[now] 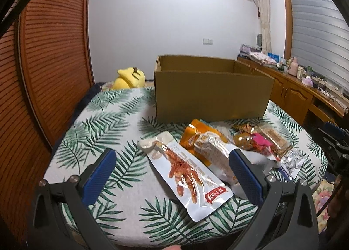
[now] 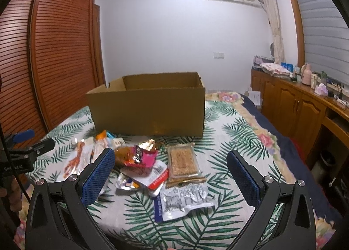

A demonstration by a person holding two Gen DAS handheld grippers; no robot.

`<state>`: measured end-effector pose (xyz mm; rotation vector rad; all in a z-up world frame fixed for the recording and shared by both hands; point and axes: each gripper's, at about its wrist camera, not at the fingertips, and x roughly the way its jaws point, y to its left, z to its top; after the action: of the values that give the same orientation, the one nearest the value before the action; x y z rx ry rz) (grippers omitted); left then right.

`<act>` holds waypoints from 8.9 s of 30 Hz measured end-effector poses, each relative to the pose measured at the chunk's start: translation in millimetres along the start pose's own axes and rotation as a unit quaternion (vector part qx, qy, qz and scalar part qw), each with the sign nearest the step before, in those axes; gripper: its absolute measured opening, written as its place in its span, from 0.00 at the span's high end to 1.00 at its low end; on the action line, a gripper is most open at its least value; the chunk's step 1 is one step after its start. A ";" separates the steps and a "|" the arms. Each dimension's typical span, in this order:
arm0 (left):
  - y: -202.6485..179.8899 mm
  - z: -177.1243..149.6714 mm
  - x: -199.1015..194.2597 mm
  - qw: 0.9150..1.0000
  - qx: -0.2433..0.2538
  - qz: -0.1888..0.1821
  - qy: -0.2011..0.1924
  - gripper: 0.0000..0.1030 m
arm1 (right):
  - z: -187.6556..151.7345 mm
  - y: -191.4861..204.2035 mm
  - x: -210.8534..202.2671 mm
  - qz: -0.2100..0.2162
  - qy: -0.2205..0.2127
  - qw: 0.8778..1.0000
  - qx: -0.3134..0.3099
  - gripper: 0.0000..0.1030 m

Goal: Organize snacks
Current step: 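Grasp the white-and-silver foil packet with the right tool while the left tool approaches the chicken-feet packet, then close the left tool on the white chicken-feet packet, then lift both held packets and carry them over the cardboard box, then open both tools to drop the packets into the cardboard box, then grasp the orange-and-white packet with the left tool while the right tool approaches the grain-bar packet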

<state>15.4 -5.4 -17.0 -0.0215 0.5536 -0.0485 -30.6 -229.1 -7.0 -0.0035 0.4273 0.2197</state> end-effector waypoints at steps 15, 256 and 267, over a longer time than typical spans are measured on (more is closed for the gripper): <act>2.7 -8.6 35.7 0.997 -0.018 -0.023 0.073 0.00 | -26.7 -22.3 44.9 0.023 0.115 0.993 0.001 0.08; -15.6 125.5 92.4 0.992 0.053 -0.115 -0.018 0.06 | 70.0 -11.9 99.4 0.078 0.073 0.992 -0.061 0.40; -19.5 61.1 101.8 0.993 0.037 -0.094 0.057 0.05 | 24.9 -34.9 134.8 0.059 0.153 0.984 -0.063 0.33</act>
<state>133.2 -29.7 -17.8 0.0022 0.6624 -0.2544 106.6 -233.6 -41.2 -0.1389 0.7198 0.3650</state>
